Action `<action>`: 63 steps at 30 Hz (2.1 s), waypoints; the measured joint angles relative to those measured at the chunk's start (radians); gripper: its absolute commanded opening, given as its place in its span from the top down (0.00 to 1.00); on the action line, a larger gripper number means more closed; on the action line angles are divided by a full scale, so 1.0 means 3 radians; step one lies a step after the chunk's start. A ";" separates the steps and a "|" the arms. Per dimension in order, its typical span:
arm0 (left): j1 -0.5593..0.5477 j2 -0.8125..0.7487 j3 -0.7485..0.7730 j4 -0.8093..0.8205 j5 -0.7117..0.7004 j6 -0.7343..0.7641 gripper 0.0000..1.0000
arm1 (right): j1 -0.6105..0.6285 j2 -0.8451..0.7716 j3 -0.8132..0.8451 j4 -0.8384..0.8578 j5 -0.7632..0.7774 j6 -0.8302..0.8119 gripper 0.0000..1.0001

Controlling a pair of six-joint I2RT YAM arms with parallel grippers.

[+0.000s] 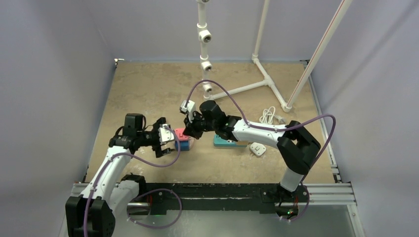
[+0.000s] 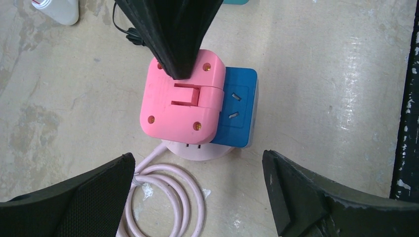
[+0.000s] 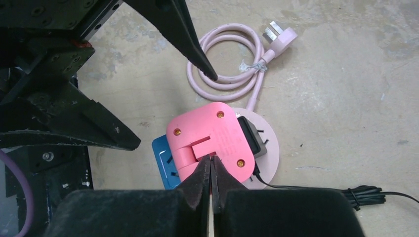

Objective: Insert the plug
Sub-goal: Press the plug into the socket.

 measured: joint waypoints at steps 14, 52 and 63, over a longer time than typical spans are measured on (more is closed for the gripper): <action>0.0000 0.0650 0.0001 -0.0126 0.0384 0.0393 0.01 | 0.0086 -0.0079 0.0000 -0.0028 0.0043 -0.0001 1.00; -0.0036 0.1082 -0.0046 0.0323 0.0427 0.0530 0.45 | 0.0149 0.0070 0.0141 -0.0156 -0.0065 -0.0150 1.00; -0.0045 0.1083 -0.0095 0.0384 0.0367 0.0510 0.49 | 0.0149 0.0038 0.0046 -0.0055 -0.0065 -0.0131 1.00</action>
